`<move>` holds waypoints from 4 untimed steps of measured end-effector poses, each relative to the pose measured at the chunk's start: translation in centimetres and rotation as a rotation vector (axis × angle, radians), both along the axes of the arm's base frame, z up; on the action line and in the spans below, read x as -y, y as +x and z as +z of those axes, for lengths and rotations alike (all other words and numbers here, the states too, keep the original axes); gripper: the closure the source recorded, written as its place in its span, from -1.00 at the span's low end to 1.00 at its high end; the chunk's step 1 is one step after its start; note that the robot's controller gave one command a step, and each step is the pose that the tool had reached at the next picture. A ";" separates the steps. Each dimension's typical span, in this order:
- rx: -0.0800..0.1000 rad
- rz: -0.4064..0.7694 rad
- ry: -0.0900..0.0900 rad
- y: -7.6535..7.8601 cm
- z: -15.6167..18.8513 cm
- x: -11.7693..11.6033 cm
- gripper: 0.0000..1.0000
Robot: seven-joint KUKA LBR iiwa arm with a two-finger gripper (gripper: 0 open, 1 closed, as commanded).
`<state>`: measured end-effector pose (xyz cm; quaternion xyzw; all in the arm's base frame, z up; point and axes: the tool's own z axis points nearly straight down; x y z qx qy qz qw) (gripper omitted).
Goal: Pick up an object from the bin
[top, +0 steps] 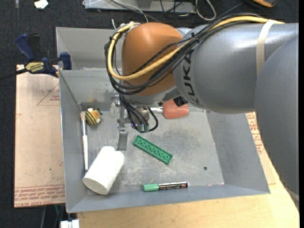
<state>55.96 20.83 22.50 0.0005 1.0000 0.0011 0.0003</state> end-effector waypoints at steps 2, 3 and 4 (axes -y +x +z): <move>0.005 0.077 0.001 -2.4 -4.2 0.8 -1.00; 0.015 0.083 0.001 -7.9 -10.7 3.3 -1.00; 0.008 0.086 0.003 -1.8 -3.4 2.7 -1.00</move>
Offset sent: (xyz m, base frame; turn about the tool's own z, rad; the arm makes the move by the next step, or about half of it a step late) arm -0.0555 -0.0204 -0.1003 -0.1737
